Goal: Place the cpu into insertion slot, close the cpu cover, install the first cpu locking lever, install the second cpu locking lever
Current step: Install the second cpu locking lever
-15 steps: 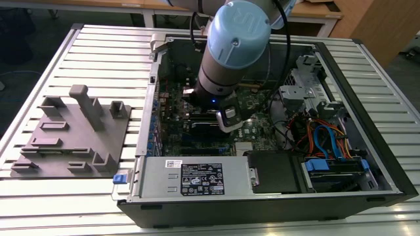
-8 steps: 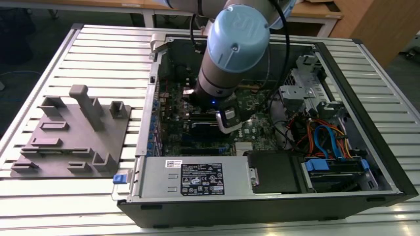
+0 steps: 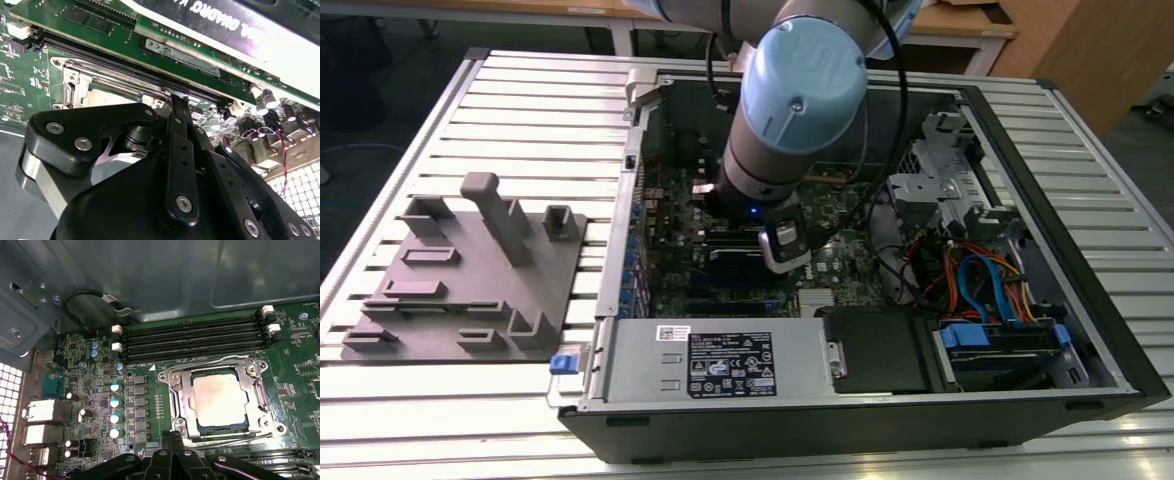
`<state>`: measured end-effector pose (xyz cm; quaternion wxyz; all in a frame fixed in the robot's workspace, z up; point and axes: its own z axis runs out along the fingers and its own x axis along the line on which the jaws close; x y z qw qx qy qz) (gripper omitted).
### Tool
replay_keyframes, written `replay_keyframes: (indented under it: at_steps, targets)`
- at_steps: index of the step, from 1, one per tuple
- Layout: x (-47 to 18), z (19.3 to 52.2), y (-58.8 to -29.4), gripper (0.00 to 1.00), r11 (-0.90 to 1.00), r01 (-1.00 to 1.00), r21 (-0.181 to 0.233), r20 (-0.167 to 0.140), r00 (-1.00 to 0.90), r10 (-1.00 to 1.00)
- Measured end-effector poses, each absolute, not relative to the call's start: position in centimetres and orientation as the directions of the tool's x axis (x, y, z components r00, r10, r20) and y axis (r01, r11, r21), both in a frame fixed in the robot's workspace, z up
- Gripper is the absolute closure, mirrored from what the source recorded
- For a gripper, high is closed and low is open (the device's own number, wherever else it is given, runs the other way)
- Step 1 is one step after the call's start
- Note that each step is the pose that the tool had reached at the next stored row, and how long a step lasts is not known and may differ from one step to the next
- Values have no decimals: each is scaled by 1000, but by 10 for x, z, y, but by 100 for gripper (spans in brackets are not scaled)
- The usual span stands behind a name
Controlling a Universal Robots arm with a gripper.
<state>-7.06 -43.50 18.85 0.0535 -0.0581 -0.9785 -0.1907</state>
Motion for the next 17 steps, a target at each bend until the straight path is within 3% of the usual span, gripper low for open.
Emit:
replay_keyframes:
  at_steps: [17]
  targets:
    - [-71,187,-435,90,919,134,371,127,-988,93]
